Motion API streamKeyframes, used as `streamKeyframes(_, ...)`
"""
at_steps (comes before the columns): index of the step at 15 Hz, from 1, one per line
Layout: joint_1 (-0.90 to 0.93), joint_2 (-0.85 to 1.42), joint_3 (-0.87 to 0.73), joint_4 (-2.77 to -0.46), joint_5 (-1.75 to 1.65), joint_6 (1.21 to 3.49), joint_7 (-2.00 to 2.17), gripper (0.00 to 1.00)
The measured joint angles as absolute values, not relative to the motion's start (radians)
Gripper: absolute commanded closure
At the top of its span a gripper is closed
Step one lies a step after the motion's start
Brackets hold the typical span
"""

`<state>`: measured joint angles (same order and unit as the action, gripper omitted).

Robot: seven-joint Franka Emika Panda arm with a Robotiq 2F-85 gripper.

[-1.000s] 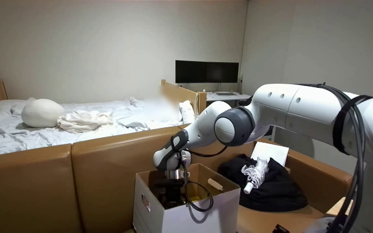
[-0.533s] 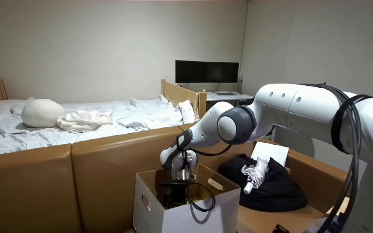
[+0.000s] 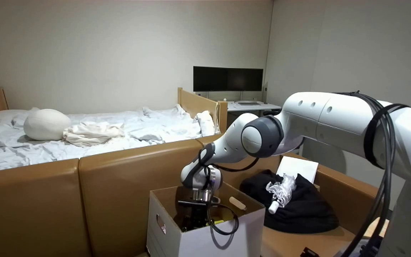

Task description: Take the umbrella and the jacket out of the box

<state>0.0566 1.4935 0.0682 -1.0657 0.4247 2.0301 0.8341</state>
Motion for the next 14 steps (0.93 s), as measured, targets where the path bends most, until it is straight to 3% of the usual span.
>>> streamKeyframes(14,-0.037,1.493,0.117,-1.132,0.573,2.154,0.854,0.0)
